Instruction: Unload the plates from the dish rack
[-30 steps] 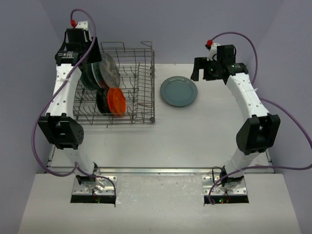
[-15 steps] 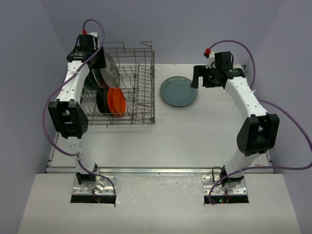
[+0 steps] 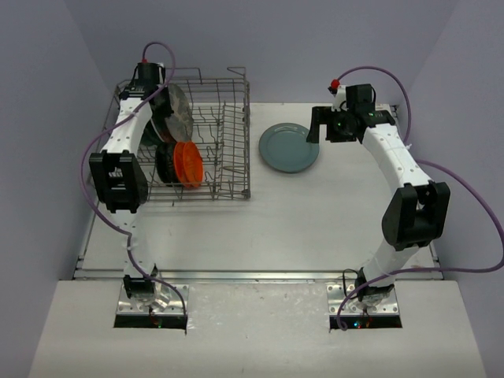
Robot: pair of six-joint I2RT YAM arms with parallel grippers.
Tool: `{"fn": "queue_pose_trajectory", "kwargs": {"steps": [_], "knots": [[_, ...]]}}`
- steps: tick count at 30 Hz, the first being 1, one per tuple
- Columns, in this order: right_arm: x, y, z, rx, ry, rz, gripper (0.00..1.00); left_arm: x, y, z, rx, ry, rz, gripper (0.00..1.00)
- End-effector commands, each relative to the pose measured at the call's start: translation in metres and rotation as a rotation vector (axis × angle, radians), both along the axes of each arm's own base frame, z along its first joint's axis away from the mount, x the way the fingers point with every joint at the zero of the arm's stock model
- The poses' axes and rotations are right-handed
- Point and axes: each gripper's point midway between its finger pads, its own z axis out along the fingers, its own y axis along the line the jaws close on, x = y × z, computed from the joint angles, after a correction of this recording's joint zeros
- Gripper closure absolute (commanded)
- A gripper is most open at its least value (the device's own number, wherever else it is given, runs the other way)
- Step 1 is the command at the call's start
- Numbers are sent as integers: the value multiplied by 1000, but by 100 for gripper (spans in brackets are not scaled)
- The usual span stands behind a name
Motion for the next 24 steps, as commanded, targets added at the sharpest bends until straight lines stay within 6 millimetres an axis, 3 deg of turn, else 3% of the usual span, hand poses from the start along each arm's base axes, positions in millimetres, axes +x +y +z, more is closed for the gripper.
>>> {"fn": "queue_pose_trajectory", "kwargs": {"steps": [1, 7, 12, 15, 17, 22, 24], "knots": [[4, 4, 7, 18, -29, 7, 1, 13, 1, 22, 20, -73, 18, 100], [3, 6, 17, 28, -52, 13, 1, 10, 3, 75, 45, -191, 29, 100], [2, 8, 31, 45, -84, 17, 1, -2, -3, 158, 118, -387, 34, 100], [2, 9, 37, 49, -97, 20, 1, -19, -10, 224, 198, -540, 31, 100], [1, 9, 38, 50, -100, 23, 1, -30, -15, 254, 240, -613, 49, 100], [-1, 12, 48, 65, -119, 34, 1, -55, -22, 304, 280, -734, 55, 100], [-4, 18, 59, 94, -144, 61, 1, -65, -34, 314, 231, -761, -4, 100]]}}
